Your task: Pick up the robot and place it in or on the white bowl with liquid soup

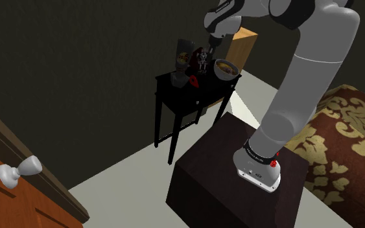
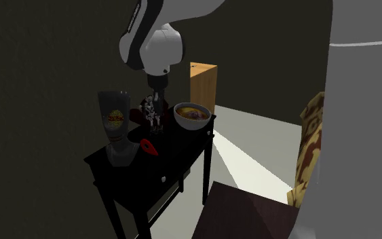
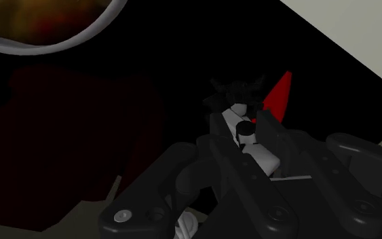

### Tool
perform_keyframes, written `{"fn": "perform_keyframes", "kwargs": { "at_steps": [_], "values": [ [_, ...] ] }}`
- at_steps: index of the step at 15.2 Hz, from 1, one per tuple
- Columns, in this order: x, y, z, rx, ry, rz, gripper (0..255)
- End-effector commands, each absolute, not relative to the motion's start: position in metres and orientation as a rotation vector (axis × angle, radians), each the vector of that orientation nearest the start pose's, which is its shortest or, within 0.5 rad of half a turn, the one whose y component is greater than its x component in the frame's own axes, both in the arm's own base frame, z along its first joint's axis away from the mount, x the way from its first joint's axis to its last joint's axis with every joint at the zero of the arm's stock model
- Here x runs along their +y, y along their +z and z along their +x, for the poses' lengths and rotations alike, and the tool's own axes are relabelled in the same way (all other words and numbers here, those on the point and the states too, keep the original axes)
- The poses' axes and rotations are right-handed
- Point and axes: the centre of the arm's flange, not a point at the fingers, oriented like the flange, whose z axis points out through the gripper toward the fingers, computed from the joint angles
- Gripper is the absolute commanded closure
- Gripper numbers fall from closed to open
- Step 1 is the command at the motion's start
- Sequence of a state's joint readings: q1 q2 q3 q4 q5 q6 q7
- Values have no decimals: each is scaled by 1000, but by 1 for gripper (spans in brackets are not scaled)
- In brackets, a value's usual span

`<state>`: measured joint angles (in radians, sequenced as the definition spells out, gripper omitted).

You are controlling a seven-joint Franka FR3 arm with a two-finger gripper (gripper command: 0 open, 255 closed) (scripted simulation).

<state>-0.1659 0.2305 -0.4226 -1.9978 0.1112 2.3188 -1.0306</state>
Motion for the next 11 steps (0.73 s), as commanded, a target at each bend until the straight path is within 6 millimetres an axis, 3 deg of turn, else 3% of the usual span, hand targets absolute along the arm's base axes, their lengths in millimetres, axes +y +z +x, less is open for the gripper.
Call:
{"fn": "perform_keyframes", "kwargs": {
  "at_steps": [1,11],
  "values": [
    [-327,376,509,-619,-117,-3167,255],
    [-327,429,509,-619,-117,-3167,255]
  ]
}}
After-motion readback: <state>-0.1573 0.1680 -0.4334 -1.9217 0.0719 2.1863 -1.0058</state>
